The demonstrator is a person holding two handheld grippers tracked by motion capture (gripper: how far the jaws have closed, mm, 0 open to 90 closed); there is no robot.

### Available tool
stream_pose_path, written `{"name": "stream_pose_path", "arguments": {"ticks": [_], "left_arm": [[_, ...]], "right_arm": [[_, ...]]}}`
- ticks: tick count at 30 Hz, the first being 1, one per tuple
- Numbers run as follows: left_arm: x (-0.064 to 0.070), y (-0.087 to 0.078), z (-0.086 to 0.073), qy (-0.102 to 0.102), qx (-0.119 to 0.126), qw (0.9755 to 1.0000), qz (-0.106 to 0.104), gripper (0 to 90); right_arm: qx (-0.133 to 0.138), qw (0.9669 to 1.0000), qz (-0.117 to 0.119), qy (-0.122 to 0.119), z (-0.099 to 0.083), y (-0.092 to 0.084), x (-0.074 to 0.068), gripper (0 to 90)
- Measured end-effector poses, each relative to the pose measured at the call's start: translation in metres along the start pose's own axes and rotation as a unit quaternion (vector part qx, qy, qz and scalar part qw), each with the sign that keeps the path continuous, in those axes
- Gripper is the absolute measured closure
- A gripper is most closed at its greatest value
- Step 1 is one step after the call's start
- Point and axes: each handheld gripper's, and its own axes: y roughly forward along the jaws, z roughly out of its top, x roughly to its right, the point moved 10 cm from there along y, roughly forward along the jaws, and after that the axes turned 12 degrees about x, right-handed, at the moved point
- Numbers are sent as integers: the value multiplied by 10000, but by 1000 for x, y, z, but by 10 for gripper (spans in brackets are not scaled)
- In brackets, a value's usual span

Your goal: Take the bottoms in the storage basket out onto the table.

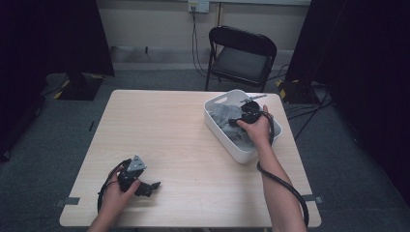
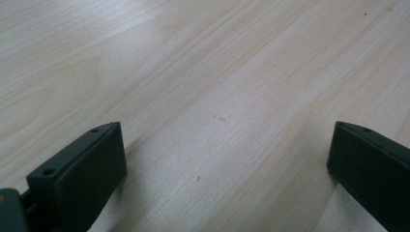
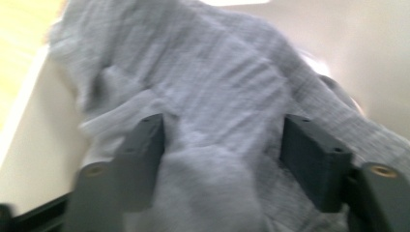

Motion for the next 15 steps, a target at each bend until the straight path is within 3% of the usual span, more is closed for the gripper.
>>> {"name": "stream_pose_path", "arguments": {"ticks": [5,8,15], "left_arm": [[0,0,0,13,-8,10000,1,0],[0,0,0,14,-9,10000,0,0],[0,0,0,13,-8,10000,2,0]], "right_arm": [[-89,9998,-17,-191,-1,-5,-4,214],[-4,9999,67,-119,1,-9,-9,211],[-147,9995,129,-230,-1,-9,-14,200]]}}
